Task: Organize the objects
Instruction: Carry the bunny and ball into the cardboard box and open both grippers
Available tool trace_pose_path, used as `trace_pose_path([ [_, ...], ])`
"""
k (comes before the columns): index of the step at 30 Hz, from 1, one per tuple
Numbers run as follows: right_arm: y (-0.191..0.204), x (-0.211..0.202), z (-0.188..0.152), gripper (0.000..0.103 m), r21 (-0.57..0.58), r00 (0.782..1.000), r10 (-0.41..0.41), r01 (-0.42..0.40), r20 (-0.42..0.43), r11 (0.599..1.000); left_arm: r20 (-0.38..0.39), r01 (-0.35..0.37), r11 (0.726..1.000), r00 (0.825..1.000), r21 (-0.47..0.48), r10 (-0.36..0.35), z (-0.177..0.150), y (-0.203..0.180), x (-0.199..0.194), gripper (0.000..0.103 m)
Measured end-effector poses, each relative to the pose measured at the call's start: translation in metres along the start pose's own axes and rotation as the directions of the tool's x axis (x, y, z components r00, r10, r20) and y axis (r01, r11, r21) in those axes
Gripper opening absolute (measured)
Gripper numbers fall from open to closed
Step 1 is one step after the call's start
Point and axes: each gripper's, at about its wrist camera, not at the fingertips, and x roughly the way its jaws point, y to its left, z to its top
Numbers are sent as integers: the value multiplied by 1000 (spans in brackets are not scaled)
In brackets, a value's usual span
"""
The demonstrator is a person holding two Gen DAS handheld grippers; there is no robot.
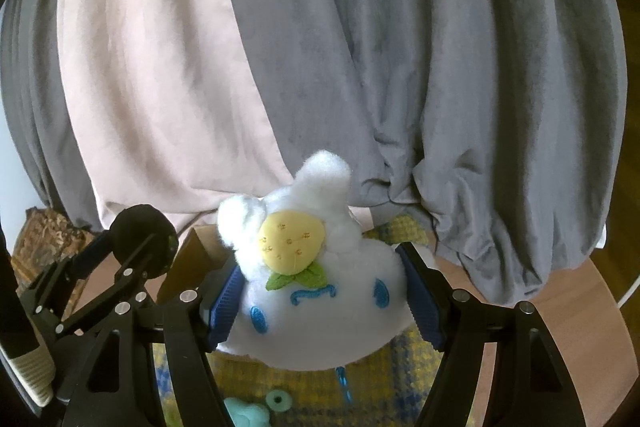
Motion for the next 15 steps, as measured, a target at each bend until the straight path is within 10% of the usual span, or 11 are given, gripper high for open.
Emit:
trace_pose_path([
  [15,-2,36,15,73,22,998,20,-19,-53,1000,-44,10,1000,999,-22,-11,8,7,34,54],
])
